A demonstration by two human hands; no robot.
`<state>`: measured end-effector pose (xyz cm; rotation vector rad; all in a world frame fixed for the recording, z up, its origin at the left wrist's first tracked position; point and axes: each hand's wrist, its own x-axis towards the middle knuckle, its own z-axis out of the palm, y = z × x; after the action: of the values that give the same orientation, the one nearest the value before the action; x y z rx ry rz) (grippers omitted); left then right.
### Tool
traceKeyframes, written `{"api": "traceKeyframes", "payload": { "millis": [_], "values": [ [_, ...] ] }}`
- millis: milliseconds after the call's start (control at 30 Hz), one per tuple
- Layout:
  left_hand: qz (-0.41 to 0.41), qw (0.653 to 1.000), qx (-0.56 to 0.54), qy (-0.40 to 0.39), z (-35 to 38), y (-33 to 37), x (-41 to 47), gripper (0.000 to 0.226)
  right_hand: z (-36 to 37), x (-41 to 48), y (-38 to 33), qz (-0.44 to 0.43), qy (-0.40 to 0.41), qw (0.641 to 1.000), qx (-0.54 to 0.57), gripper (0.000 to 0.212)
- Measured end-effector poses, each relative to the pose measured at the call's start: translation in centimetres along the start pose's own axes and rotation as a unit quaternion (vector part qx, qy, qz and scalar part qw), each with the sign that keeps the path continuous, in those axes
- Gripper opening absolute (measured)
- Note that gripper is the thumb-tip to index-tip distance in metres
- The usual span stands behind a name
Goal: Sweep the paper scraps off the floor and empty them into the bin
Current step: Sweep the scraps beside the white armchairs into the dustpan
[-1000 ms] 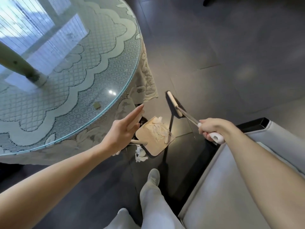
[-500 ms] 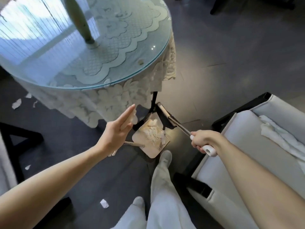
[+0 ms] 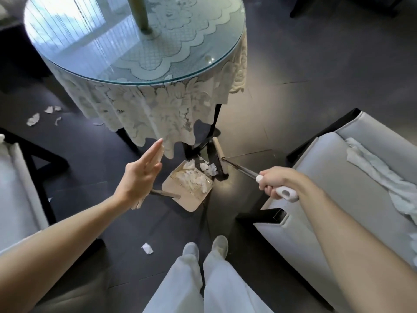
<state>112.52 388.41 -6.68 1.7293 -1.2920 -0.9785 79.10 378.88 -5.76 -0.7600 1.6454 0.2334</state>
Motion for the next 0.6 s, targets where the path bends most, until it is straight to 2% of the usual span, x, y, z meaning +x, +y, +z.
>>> {"api": "traceKeyframes", "payload": {
  "millis": [167, 333, 600],
  "values": [
    [0.022, 0.999, -0.021, 0.019, 3.0, 2.6, 2.6, 0.07, -4.2, -0.8, -1.8, -0.026, 0.027, 0.999, 0.023, 0.045],
    [0.036, 0.999, -0.029, -0.001, 7.3, 6.1, 7.9, 0.068, -9.6, 1.3, -5.6, -0.04, 0.031, 0.998, 0.031, 0.046],
    [0.036, 0.998, -0.039, -0.028, 15.2, 10.9, 19.7, 0.062, -20.0, 9.6, -16.7, -0.067, 0.04, 0.995, -0.069, 0.042]
  ]
}}
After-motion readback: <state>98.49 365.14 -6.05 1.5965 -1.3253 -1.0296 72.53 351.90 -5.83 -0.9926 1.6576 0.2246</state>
